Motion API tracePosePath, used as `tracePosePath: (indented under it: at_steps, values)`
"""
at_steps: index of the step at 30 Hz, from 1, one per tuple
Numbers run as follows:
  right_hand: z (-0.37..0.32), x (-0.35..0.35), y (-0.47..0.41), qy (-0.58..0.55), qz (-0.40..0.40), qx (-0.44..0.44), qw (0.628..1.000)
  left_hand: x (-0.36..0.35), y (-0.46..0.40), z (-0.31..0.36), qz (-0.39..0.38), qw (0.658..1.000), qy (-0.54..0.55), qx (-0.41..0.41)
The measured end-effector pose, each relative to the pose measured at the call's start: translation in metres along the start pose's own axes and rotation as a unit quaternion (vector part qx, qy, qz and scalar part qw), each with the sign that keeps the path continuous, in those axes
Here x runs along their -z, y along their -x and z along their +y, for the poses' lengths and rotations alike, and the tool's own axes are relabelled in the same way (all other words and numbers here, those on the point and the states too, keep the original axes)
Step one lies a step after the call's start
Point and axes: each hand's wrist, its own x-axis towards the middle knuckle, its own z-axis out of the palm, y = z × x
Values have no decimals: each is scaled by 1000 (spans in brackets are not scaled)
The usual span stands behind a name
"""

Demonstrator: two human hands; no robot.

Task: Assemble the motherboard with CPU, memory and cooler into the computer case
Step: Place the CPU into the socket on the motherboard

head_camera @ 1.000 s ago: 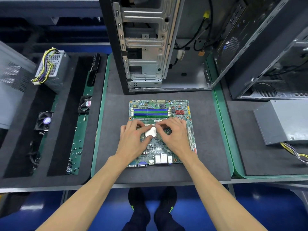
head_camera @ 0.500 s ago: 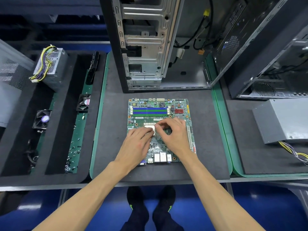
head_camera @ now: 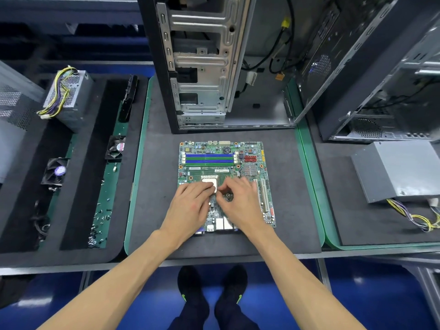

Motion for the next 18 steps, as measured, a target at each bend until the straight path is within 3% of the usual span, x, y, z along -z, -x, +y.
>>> tracePosePath:
  at_steps: [6, 18]
  values:
    - [-6, 6, -7, 50, -67, -35, 996, 0, 5, 0, -16, 1000, 6, 6]
    - [-19, 11, -4, 80, -43, -88, 992, -1, 5, 3, -8, 1000, 21, 18]
